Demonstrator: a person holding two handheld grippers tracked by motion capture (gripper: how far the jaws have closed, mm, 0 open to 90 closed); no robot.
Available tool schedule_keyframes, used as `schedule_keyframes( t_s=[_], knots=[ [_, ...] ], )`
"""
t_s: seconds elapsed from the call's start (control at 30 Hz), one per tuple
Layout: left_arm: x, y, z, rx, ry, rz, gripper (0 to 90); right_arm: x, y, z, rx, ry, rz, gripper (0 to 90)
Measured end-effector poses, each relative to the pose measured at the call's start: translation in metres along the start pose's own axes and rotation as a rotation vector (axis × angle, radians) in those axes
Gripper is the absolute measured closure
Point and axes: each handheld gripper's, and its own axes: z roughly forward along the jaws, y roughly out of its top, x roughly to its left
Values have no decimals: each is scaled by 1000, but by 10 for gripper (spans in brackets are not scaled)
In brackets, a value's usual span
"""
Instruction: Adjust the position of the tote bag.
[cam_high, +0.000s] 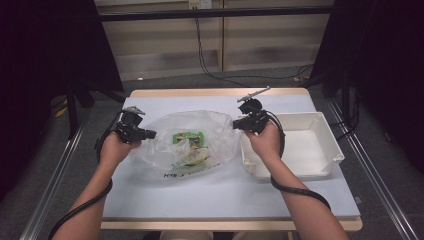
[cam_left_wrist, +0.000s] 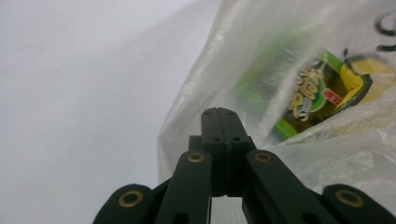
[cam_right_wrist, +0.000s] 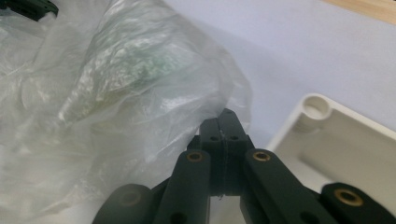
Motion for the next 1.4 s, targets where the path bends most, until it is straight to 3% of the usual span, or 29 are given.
schedule_keyframes(
  t_s=[0.33, 0.5, 0.57, 0.73, 0.77, 0.83, 1.03, 1.13, 1.17, 1.2, 1.4],
  knots=[
    [17, -6, 7, 14, 28, -18, 900, -23, -4, -10, -10, -35, 48, 900],
    [20, -6, 9, 15, 22, -25, 900, -31, -7, -11, 1, -45, 72, 900],
    [20, -6, 10, 18, 43, -23, 900, -33, -9, -10, 6, -47, 84, 900],
    [20, -4, 13, 16, 37, -28, 900, -38, -12, -11, 18, -65, 82, 900],
    [20, -3, 14, 20, 37, -27, 900, -40, -14, -11, 16, -53, 100, 900],
    [20, -3, 12, 8, -10, -39, 900, -39, -15, -11, 2, -46, 108, 900],
    [13, 2, 3, -55, -26, -65, 732, -34, -14, -11, 1, -33, 82, 869],
    [4, 6, -3, -75, -42, -45, 659, -30, -13, -10, 3, -21, 61, 882],
    [2, 8, -5, -74, -42, -31, 622, -28, -13, -10, 8, -26, 60, 882],
    [-3, 10, -9, -104, -33, -18, 549, -26, -13, -10, 9, -17, 50, 883],
    [-15, 16, -17, -121, -41, 28, 497, -19, -14, -9, 14, -8, 37, 883]
  ],
)
